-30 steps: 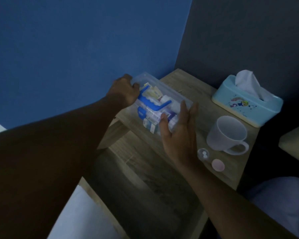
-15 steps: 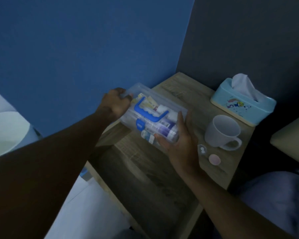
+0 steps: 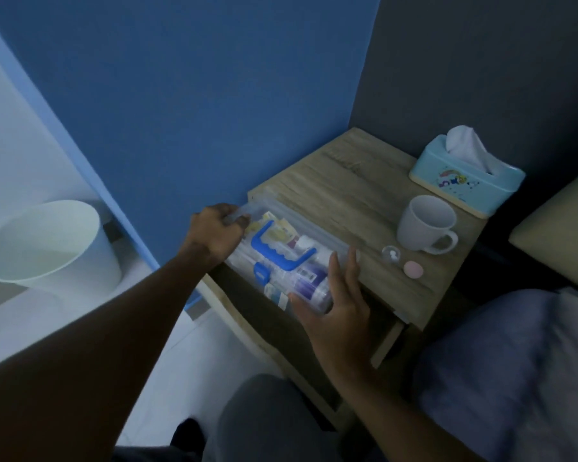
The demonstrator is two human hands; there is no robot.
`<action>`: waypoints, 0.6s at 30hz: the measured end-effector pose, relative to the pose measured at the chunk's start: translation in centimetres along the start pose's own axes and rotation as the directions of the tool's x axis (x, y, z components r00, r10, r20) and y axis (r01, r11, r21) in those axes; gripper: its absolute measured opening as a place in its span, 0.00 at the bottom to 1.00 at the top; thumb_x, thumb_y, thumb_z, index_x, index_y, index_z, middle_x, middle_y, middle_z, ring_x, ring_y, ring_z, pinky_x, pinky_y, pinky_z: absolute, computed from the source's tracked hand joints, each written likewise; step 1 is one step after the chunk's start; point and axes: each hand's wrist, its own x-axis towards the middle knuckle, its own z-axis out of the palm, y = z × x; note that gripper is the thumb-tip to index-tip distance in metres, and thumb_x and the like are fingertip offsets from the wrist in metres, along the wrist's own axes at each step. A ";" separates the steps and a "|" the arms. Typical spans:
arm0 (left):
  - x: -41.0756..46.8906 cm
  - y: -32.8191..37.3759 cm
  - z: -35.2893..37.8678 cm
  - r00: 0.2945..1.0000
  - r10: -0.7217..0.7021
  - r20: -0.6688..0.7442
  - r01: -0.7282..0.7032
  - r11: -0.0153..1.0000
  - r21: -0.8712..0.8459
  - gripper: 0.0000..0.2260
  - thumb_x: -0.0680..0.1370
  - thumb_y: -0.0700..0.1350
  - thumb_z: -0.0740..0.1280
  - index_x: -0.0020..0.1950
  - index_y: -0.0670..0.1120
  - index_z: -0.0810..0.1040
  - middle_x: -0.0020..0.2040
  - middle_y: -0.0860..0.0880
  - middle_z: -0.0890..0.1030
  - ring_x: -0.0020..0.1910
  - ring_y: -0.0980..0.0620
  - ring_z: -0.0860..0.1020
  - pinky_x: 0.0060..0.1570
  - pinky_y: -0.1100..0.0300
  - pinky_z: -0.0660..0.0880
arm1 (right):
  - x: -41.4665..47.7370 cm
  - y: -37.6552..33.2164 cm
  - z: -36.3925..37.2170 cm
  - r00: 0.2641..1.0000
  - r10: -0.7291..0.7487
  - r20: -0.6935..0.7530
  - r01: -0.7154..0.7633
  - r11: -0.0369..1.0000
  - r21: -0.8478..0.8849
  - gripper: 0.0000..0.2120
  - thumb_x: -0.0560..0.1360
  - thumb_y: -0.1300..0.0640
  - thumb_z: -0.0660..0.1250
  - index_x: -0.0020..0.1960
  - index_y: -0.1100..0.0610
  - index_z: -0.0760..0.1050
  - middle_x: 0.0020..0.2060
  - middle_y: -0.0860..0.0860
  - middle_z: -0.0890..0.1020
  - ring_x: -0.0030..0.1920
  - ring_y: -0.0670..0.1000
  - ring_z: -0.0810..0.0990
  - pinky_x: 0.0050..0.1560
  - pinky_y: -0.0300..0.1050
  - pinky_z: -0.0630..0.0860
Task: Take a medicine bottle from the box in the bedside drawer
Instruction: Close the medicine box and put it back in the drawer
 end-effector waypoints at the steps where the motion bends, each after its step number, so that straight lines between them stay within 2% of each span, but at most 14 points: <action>1: -0.3 -0.6 0.2 1.000 -0.002 0.009 0.002 1.000 0.015 0.22 0.75 0.58 0.65 0.65 0.49 0.79 0.61 0.47 0.81 0.57 0.50 0.78 0.57 0.59 0.71 | -0.7 0.3 0.3 1.000 0.017 0.014 -0.017 1.000 0.006 0.39 0.76 0.40 0.66 0.80 0.53 0.56 0.82 0.50 0.49 0.81 0.54 0.50 0.70 0.53 0.73; 3: -0.8 -1.5 0.7 0.999 -0.004 0.034 0.003 1.000 0.030 0.20 0.75 0.58 0.65 0.64 0.50 0.79 0.60 0.47 0.81 0.56 0.49 0.78 0.56 0.57 0.72 | -1.6 0.7 0.9 0.998 0.052 0.028 -0.052 0.999 0.003 0.40 0.76 0.40 0.66 0.81 0.52 0.55 0.82 0.49 0.47 0.81 0.53 0.49 0.69 0.56 0.74; 6: -1.0 -2.7 1.7 0.998 0.020 0.066 -0.022 0.999 0.025 0.15 0.76 0.55 0.66 0.59 0.51 0.81 0.48 0.51 0.82 0.47 0.51 0.80 0.44 0.62 0.72 | -2.6 1.3 1.8 0.994 0.086 0.062 -0.086 0.996 0.005 0.40 0.75 0.41 0.68 0.80 0.50 0.53 0.82 0.48 0.47 0.81 0.52 0.46 0.73 0.50 0.68; 8: -0.9 -3.4 2.5 0.993 0.027 0.114 -0.029 0.999 0.020 0.15 0.77 0.54 0.66 0.60 0.52 0.80 0.41 0.58 0.80 0.41 0.58 0.79 0.35 0.66 0.70 | -3.2 1.8 2.4 0.986 0.133 0.096 -0.134 0.991 -0.002 0.40 0.75 0.44 0.70 0.80 0.47 0.51 0.81 0.46 0.46 0.81 0.50 0.45 0.74 0.48 0.64; 9: -0.8 -3.7 2.9 0.991 0.033 0.132 -0.036 0.999 0.023 0.15 0.77 0.54 0.66 0.62 0.52 0.80 0.40 0.60 0.77 0.39 0.63 0.76 0.33 0.68 0.68 | -3.6 2.1 2.7 0.980 0.162 0.114 -0.162 0.987 -0.005 0.41 0.75 0.46 0.70 0.79 0.46 0.50 0.81 0.45 0.46 0.81 0.50 0.45 0.75 0.50 0.63; 12: -0.3 -4.5 4.0 0.979 0.035 0.202 -0.039 0.999 0.020 0.15 0.78 0.53 0.66 0.63 0.52 0.78 0.41 0.60 0.76 0.40 0.63 0.75 0.34 0.68 0.67 | -4.3 2.8 3.7 0.965 0.211 0.154 -0.207 0.977 -0.043 0.39 0.75 0.47 0.70 0.79 0.46 0.52 0.81 0.46 0.49 0.81 0.51 0.46 0.77 0.55 0.63; 16: 0.6 -5.2 5.8 0.945 0.047 0.324 -0.064 0.997 0.043 0.05 0.78 0.50 0.66 0.51 0.60 0.76 0.43 0.56 0.80 0.43 0.60 0.81 0.35 0.69 0.71 | -3.8 3.5 4.8 0.923 0.360 0.133 -0.364 0.931 0.007 0.37 0.74 0.51 0.72 0.78 0.44 0.59 0.80 0.43 0.54 0.80 0.49 0.53 0.73 0.56 0.69; 18: 1.0 -5.6 6.8 0.933 0.053 0.355 -0.067 0.997 0.027 0.07 0.78 0.48 0.66 0.51 0.61 0.75 0.44 0.56 0.80 0.43 0.61 0.81 0.35 0.68 0.73 | -3.4 3.9 5.3 0.905 0.411 0.109 -0.417 0.908 0.044 0.37 0.73 0.53 0.73 0.77 0.43 0.61 0.80 0.42 0.55 0.80 0.48 0.56 0.71 0.55 0.72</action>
